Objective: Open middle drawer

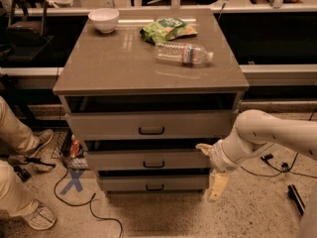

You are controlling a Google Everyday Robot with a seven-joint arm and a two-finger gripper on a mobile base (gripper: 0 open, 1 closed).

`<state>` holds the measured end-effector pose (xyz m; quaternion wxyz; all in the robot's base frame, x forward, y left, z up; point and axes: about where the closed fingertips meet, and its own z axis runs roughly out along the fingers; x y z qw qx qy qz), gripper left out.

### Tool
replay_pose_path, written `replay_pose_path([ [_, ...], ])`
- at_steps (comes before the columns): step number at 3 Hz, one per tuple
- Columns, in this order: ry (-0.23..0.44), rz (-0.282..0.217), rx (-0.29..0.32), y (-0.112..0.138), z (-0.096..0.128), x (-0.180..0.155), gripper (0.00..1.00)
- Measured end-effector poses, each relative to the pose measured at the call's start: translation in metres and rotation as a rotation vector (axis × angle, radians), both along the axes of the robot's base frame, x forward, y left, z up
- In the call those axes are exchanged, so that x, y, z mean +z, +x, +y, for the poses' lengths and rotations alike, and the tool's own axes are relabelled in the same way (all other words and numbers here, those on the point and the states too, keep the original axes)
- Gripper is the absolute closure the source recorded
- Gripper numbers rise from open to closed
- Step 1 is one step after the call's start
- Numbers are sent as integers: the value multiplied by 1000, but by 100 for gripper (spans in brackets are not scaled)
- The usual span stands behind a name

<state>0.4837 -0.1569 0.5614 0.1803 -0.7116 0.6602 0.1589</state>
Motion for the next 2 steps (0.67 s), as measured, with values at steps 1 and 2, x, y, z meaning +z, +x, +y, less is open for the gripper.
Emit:
replay_pose_path([
  [1,-19,-48,-26,15,9,-19,0],
  [2,-19,-96,-44,39,25,-42,0],
])
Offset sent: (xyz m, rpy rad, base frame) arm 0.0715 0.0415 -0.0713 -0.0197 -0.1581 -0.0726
